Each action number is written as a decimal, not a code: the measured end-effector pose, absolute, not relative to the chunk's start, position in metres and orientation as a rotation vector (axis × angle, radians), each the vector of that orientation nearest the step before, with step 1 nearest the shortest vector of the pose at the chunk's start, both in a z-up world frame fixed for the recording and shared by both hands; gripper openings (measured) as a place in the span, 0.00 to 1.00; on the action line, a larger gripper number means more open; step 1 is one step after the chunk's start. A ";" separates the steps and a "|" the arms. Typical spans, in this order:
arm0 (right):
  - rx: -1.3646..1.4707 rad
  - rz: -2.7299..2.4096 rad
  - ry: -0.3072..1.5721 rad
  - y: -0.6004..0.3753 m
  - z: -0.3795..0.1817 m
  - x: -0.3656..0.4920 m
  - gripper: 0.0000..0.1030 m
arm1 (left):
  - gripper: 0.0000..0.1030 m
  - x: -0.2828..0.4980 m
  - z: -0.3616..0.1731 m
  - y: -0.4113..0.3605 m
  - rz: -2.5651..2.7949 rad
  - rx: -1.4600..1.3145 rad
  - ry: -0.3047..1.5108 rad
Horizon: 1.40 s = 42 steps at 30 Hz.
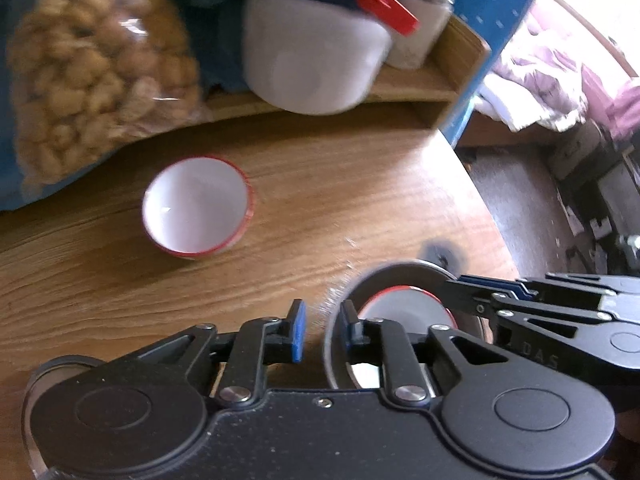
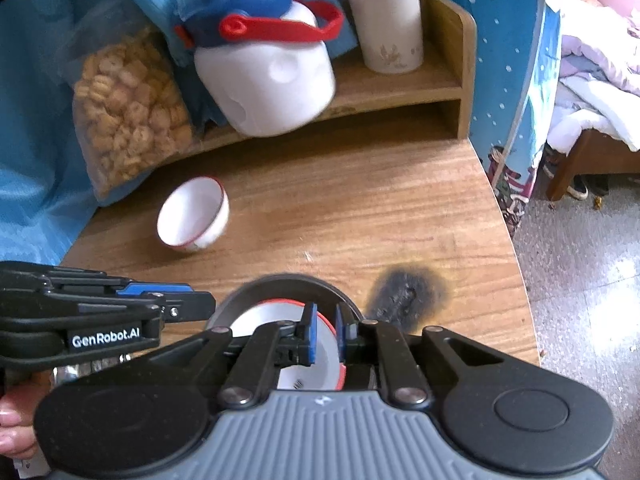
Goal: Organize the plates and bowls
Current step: 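Lower the white bowl into the steel bowl and open both grippers, then move both grippers to the small white red-rimmed bowl and grip its rim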
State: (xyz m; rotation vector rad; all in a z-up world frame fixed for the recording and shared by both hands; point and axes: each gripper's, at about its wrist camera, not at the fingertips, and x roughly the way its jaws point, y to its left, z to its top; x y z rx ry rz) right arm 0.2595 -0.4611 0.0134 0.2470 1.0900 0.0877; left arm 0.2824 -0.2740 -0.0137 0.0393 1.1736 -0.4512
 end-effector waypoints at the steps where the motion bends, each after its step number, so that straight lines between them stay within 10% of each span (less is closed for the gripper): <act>1: 0.250 0.093 1.083 -0.459 0.015 0.260 0.14 | 0.31 0.284 -0.011 -0.268 -0.434 0.025 1.164; 9: 0.243 0.115 1.060 -0.435 0.019 0.273 0.60 | 0.93 0.297 -0.002 -0.219 -0.259 -0.055 1.076; 16: 0.233 0.078 1.055 -0.415 0.014 0.287 1.00 | 0.99 0.322 -0.013 -0.175 -0.148 -0.115 1.089; 42: 0.150 0.008 1.140 -0.378 -0.015 0.356 1.00 | 0.99 0.398 -0.050 -0.145 -0.169 0.025 1.143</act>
